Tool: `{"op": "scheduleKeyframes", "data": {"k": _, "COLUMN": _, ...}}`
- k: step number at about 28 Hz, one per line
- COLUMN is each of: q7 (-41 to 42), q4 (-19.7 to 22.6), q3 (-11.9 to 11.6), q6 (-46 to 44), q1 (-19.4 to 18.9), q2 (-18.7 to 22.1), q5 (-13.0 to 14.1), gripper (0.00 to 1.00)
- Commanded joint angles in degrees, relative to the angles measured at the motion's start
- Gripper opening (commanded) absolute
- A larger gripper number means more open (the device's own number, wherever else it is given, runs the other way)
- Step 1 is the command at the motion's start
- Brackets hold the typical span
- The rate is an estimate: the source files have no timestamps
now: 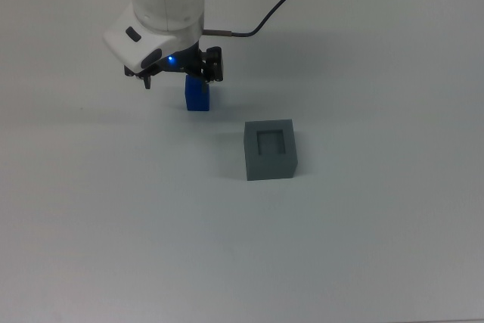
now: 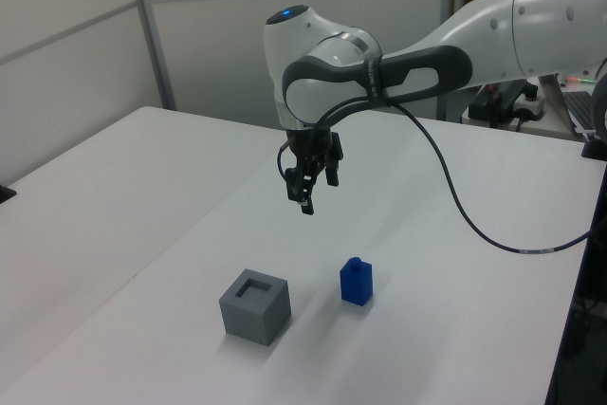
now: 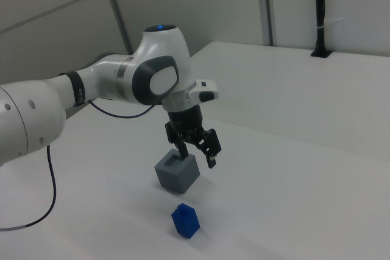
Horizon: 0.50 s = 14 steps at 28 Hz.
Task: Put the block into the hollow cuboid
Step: 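Lower the open gripper down over the blue block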
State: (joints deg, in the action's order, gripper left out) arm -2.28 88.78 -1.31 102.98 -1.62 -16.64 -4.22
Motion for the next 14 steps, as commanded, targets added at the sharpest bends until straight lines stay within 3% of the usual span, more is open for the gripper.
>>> {"op": "scheduleKeyframes", "data": {"k": 1, "q7": 1.8, "q4": 2.3, "q3": -0.2, "q6": -1.2, "q1": -0.1, "q2": 4.6, "q5": 0.1, "gripper": 1.0}}
{"op": "scheduleKeyframes", "data": {"k": 8, "q7": 2.1, "q4": 7.4, "q3": 0.0, "q6": 0.0, "q1": -0.6, "q2": 8.6, "q5": 0.2, "gripper": 1.0}}
{"op": "scheduleKeyframes", "data": {"k": 14, "q7": 2.2, "q4": 17.6, "q3": 0.1, "q6": 9.3, "q1": -1.0, "q2": 13.6, "q5": 0.3, "gripper": 1.0}}
